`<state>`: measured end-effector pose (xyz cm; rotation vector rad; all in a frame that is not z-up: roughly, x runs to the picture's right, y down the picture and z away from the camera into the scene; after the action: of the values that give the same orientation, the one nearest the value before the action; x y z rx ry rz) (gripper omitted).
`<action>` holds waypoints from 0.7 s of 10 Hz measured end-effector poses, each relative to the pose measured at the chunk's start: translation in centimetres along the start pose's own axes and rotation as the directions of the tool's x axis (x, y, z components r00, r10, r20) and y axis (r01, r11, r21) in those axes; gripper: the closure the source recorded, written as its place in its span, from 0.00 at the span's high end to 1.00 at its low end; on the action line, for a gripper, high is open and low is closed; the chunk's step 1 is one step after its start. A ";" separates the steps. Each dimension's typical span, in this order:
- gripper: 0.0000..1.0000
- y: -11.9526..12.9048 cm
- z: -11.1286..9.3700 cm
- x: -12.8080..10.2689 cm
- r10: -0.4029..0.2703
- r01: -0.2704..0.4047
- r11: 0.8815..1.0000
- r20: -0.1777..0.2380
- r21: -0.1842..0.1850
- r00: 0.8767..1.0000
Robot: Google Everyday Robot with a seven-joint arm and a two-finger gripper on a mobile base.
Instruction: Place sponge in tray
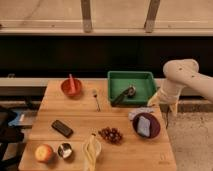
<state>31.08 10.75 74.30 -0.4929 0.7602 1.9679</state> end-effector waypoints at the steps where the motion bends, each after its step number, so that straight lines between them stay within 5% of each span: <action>1: 0.80 0.0 0.0 0.0 0.000 0.000 1.000 0.000 0.000 1.000; 7: 0.80 -0.1 0.0 0.0 0.001 -0.001 1.000 0.000 0.000 1.000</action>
<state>31.12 10.78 74.28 -0.4929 0.7609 1.9684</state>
